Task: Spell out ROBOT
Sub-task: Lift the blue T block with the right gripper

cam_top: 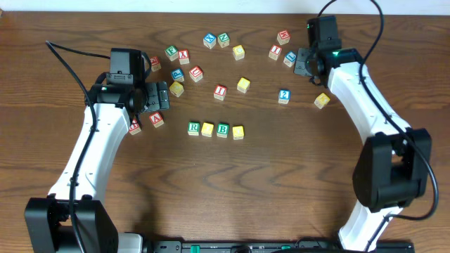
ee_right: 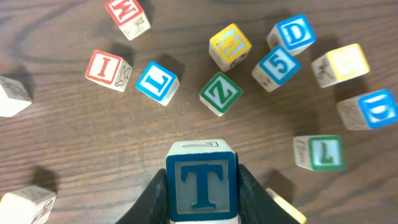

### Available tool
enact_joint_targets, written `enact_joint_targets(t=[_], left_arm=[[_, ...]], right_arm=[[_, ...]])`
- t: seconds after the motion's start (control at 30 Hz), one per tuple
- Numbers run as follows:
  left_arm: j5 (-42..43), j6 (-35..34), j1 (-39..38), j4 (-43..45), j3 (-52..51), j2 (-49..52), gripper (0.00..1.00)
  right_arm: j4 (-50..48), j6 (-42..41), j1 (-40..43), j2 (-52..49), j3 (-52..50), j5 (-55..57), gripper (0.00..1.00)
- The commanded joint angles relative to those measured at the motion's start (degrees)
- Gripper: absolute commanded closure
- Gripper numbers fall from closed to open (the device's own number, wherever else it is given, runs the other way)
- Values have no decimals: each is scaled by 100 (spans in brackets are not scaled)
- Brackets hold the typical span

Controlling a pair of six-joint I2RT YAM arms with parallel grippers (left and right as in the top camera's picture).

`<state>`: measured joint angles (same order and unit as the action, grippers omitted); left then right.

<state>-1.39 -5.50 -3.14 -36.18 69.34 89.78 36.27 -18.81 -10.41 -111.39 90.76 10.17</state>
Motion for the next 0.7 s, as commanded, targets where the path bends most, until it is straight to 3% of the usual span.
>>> enact_joint_targets(t=[0.0, 0.43, 0.67], left_arm=[[37, 79, 22, -22, -55, -9, 1], [37, 79, 22, -22, -55, -9, 1], [37, 79, 22, -22, -57, -9, 1]], right_arm=[[238, -4, -138, 286, 109, 151, 79], [1237, -494, -1150, 1104, 105, 564, 84], [1620, -811, -2046, 1209, 92, 1353, 86]])
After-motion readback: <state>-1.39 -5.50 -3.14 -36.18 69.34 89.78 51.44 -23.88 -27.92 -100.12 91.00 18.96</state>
